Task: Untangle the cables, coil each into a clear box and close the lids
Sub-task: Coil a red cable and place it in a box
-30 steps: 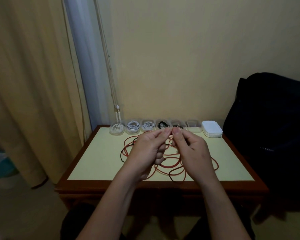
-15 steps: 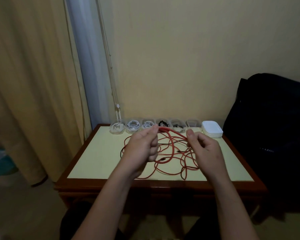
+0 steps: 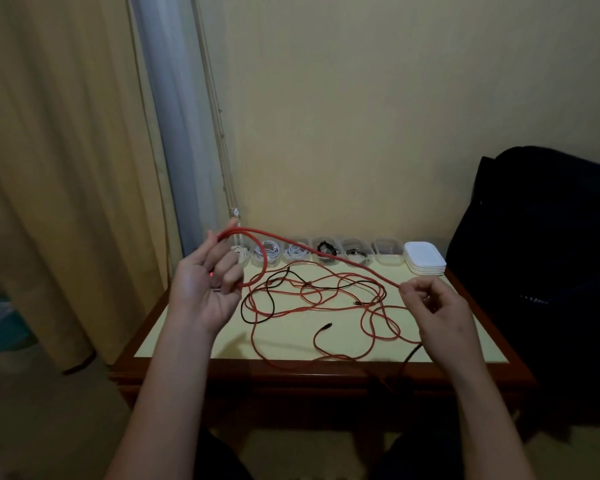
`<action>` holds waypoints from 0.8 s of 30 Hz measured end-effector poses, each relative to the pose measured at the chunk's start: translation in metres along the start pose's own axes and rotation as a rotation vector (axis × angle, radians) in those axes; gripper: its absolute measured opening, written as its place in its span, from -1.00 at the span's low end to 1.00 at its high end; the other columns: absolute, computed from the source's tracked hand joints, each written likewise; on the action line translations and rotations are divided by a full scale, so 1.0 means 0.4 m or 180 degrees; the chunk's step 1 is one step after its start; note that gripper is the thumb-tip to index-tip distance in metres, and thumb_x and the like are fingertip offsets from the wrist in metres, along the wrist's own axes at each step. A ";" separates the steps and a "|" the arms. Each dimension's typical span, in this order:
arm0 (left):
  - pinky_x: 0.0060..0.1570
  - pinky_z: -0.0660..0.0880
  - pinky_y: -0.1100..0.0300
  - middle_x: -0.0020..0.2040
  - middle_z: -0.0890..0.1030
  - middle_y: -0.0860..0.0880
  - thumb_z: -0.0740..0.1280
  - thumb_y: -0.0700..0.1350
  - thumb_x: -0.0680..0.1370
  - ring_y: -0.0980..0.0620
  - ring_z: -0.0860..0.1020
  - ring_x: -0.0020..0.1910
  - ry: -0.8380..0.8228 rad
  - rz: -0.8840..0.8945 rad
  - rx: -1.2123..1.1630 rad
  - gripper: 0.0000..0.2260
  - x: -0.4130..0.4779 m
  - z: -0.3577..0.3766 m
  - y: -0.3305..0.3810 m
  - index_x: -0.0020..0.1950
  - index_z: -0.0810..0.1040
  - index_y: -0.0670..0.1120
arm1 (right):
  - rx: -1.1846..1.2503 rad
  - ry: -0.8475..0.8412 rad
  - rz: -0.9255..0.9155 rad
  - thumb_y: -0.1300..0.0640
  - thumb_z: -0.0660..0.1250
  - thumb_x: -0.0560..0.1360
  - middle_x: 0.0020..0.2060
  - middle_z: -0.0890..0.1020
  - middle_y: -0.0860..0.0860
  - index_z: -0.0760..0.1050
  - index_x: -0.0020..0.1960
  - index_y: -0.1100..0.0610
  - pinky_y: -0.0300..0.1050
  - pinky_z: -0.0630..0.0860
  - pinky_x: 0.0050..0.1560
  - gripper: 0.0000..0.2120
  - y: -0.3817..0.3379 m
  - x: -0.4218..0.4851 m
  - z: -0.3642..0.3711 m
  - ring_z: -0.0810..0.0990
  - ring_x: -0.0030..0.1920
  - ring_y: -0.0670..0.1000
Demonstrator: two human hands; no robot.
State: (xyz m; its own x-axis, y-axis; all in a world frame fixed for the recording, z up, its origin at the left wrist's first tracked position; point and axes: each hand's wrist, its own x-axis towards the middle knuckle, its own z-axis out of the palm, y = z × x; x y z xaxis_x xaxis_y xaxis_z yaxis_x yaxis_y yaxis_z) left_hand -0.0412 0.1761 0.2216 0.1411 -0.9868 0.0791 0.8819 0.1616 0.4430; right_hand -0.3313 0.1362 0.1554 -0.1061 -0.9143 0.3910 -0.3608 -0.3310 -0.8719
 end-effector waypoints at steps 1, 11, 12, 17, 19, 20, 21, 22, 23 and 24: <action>-0.62 0.06 0.27 -0.47 0.21 0.09 0.10 -0.07 0.69 0.15 0.08 -0.56 0.0096 0.0113 0.0035 -0.68 0.002 -0.003 0.001 0.25 0.55 -0.19 | -0.0115 -0.0002 -0.0072 0.06 0.38 0.59 -0.21 0.63 -0.13 0.59 -0.09 -0.01 -0.31 0.44 -0.20 -0.92 0.001 -0.002 0.001 0.54 -0.17 -0.25; -0.33 0.46 0.27 -0.31 0.56 0.05 0.12 -0.11 0.71 0.14 0.49 -0.37 0.0566 0.1130 0.3184 -0.68 -0.009 0.008 -0.081 0.45 0.44 -0.04 | -0.0970 -0.0615 -0.1095 0.08 0.35 0.60 -0.28 0.61 -0.23 0.62 -0.17 0.03 -0.32 0.40 -0.14 -0.81 -0.046 -0.034 0.074 0.57 -0.14 -0.19; -0.30 0.51 0.27 -0.30 0.61 0.03 0.12 -0.13 0.70 0.14 0.55 -0.33 0.0466 0.1097 0.3362 -0.68 -0.013 0.013 -0.091 0.45 0.44 -0.03 | -0.0753 -0.0658 -0.1055 0.08 0.34 0.61 -0.31 0.60 -0.24 0.61 -0.19 0.01 -0.41 0.35 -0.19 -0.79 -0.061 -0.041 0.078 0.57 -0.15 -0.21; -0.30 0.57 0.18 -0.32 0.64 -0.06 0.11 -0.21 0.71 0.00 0.64 -0.36 -0.0254 0.0462 0.3624 -0.70 -0.045 0.022 -0.154 0.40 0.46 -0.08 | 0.0042 -0.0642 -0.0730 -0.06 0.24 0.63 -0.46 0.50 -0.17 0.52 -0.28 0.00 -0.34 0.28 -0.37 -0.67 -0.120 -0.056 0.094 0.44 -0.40 -0.17; -0.44 0.45 0.18 -0.38 0.55 -0.03 0.12 -0.18 0.71 0.02 0.50 -0.51 -0.0442 0.0090 0.3480 -0.71 -0.055 0.016 -0.174 0.39 0.49 -0.09 | 0.0117 -0.0488 -0.0647 -0.14 0.21 0.60 -0.48 0.46 -0.11 0.51 -0.29 0.05 -0.30 0.26 -0.40 -0.61 -0.124 -0.056 0.098 0.40 -0.43 -0.15; -0.52 0.33 0.24 -0.42 0.47 -0.01 0.13 -0.17 0.71 0.07 0.38 -0.57 -0.0476 -0.0114 0.3277 -0.72 -0.058 0.014 -0.184 0.37 0.50 -0.11 | 0.0126 -0.0409 -0.0593 -0.16 0.21 0.60 -0.50 0.45 -0.11 0.52 -0.29 0.07 -0.29 0.25 -0.41 -0.59 -0.125 -0.056 0.099 0.39 -0.44 -0.14; -0.57 0.20 0.28 -0.44 0.38 0.01 0.14 -0.16 0.71 0.12 0.26 -0.60 -0.0472 -0.0338 0.2950 -0.72 -0.060 0.014 -0.192 0.36 0.52 -0.14 | 0.0145 -0.0333 -0.0522 -0.17 0.22 0.60 -0.52 0.44 -0.11 0.53 -0.28 0.07 -0.28 0.24 -0.42 -0.59 -0.124 -0.057 0.099 0.38 -0.46 -0.13; -0.59 0.12 0.30 -0.46 0.29 0.02 0.15 -0.14 0.70 0.15 0.17 -0.60 -0.0468 -0.0558 0.2569 -0.71 -0.062 0.016 -0.197 0.35 0.52 -0.19 | 0.0193 -0.0256 -0.0444 -0.16 0.23 0.60 -0.54 0.43 -0.13 0.55 -0.27 0.07 -0.28 0.22 -0.43 -0.60 -0.124 -0.059 0.099 0.36 -0.48 -0.13; -0.60 0.06 0.31 -0.46 0.22 0.03 0.16 -0.12 0.69 0.17 0.11 -0.60 -0.0491 -0.0728 0.2221 -0.69 -0.064 0.019 -0.201 0.34 0.53 -0.24 | 0.0256 -0.0176 -0.0363 -0.14 0.24 0.61 -0.56 0.42 -0.15 0.56 -0.26 0.07 -0.29 0.22 -0.44 -0.61 -0.123 -0.060 0.100 0.36 -0.49 -0.14; -0.60 0.03 0.31 -0.46 0.17 0.04 0.17 -0.10 0.68 0.17 0.07 -0.60 -0.0539 -0.0840 0.1951 -0.66 -0.065 0.021 -0.204 0.33 0.54 -0.26 | 0.0331 -0.0108 -0.0298 -0.12 0.26 0.61 -0.56 0.43 -0.18 0.57 -0.24 0.08 -0.31 0.23 -0.44 -0.63 -0.124 -0.061 0.102 0.36 -0.49 -0.15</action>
State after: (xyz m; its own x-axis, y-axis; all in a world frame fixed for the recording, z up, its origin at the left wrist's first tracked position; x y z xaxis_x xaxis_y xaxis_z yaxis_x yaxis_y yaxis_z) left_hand -0.1207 0.1885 0.1908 -0.1598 -0.9870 0.0156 0.4562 -0.0599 0.8879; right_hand -0.2731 0.1654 0.1771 -0.0445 -0.8851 0.4633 -0.2695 -0.4359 -0.8587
